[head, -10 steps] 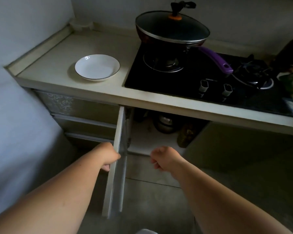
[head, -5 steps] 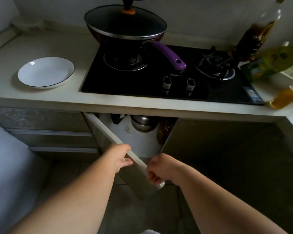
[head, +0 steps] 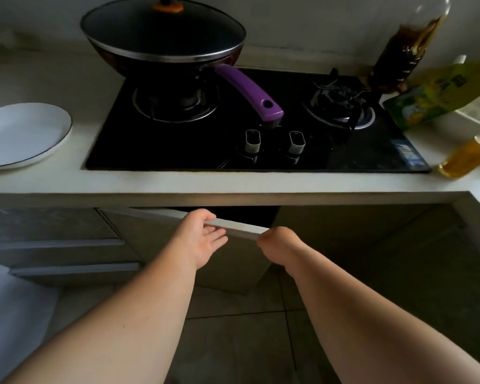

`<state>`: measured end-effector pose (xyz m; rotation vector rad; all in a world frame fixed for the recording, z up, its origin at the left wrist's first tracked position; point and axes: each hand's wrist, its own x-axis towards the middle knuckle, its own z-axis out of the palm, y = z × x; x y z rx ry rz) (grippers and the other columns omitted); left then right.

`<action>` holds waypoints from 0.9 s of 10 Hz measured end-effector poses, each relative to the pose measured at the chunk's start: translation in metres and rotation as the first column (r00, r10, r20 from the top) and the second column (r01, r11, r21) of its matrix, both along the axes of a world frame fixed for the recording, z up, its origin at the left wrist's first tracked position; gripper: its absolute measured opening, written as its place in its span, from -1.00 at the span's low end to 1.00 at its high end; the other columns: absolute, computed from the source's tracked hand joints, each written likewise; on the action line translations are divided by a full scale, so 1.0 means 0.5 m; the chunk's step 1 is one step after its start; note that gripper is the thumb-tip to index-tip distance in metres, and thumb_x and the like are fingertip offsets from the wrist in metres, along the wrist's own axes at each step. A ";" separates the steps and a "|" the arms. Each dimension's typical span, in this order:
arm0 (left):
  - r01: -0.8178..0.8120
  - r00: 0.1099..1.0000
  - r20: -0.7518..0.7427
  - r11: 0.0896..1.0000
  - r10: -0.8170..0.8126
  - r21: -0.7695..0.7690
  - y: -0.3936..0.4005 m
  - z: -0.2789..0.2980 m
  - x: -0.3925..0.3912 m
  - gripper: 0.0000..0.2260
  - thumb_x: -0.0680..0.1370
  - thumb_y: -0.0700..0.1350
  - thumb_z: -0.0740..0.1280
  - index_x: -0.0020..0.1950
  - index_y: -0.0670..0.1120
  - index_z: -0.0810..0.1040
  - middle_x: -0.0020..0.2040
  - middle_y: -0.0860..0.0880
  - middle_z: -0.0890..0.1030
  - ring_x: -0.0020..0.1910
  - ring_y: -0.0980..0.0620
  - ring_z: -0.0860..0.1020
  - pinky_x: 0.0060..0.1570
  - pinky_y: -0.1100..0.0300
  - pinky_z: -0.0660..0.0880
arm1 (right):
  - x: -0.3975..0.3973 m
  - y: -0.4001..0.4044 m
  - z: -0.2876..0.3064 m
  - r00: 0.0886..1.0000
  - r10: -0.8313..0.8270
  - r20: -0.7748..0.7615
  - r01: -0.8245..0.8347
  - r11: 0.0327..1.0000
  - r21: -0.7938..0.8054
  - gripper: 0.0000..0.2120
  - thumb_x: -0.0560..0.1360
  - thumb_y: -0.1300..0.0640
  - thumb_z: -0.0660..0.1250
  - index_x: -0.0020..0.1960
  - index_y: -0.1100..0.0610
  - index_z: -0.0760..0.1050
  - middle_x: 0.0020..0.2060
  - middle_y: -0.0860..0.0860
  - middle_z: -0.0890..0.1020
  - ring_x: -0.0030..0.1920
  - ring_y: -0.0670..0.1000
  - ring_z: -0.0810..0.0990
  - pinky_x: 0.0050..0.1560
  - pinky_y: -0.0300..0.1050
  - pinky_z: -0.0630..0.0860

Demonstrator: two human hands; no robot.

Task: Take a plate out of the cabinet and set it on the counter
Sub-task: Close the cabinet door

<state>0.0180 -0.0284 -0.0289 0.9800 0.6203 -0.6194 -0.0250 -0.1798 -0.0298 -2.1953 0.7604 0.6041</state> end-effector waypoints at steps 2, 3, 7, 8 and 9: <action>0.111 0.993 0.035 0.989 -0.115 0.097 0.000 -0.016 0.052 -0.59 0.50 -0.35 0.10 0.34 -0.13 0.30 0.40 -0.23 0.36 0.39 -0.19 0.39 0.32 -0.16 0.39 | 0.060 -0.002 -0.029 0.994 0.100 -0.036 -0.104 0.981 -0.166 -0.55 0.49 0.20 0.15 0.38 0.10 0.36 0.29 0.13 0.48 0.29 0.17 0.46 0.30 0.11 0.44; 0.151 0.988 0.025 0.983 -0.154 0.102 0.005 -0.019 0.064 -0.65 0.49 -0.38 0.08 0.23 -0.09 0.32 0.36 -0.19 0.37 0.38 -0.19 0.41 0.30 -0.19 0.41 | 0.071 0.005 -0.038 0.997 0.082 -0.017 -0.083 0.978 -0.193 -0.37 0.48 0.33 0.16 0.50 -0.02 0.16 0.44 0.07 0.31 0.43 0.16 0.30 0.37 0.15 0.37; 0.307 0.946 0.021 0.912 -0.324 0.272 0.034 -0.028 0.077 -0.68 0.54 -0.33 0.14 0.25 -0.07 0.40 0.24 -0.11 0.51 0.16 -0.08 0.55 0.13 -0.05 0.54 | 0.094 0.005 -0.052 0.994 0.103 -0.032 -0.108 0.970 -0.219 -0.24 0.48 0.38 0.15 0.55 -0.08 -0.01 0.56 -0.03 0.05 0.50 0.16 0.18 0.37 0.15 0.38; 0.337 0.929 0.023 0.871 -0.369 0.357 0.059 -0.020 0.068 -0.62 0.57 -0.26 0.16 0.39 -0.09 0.36 0.14 -0.06 0.55 0.08 -0.05 0.57 0.04 0.03 0.56 | 0.086 0.014 -0.035 0.992 0.116 -0.040 -0.122 0.975 -0.187 -0.38 0.52 0.33 0.16 0.53 0.03 0.12 0.43 0.08 0.32 0.23 0.08 0.47 0.11 -0.07 0.53; 0.304 0.937 0.033 0.859 -0.347 0.412 0.097 0.009 0.048 -0.64 0.58 -0.22 0.16 0.39 -0.10 0.38 0.06 -0.06 0.57 0.06 -0.06 0.58 0.05 0.03 0.55 | 0.065 0.037 0.002 0.978 0.197 -0.075 -0.207 0.964 -0.169 -0.67 0.57 0.24 0.14 0.32 0.16 0.40 0.00 0.07 0.53 -0.15 -0.03 0.51 -0.26 -0.24 0.45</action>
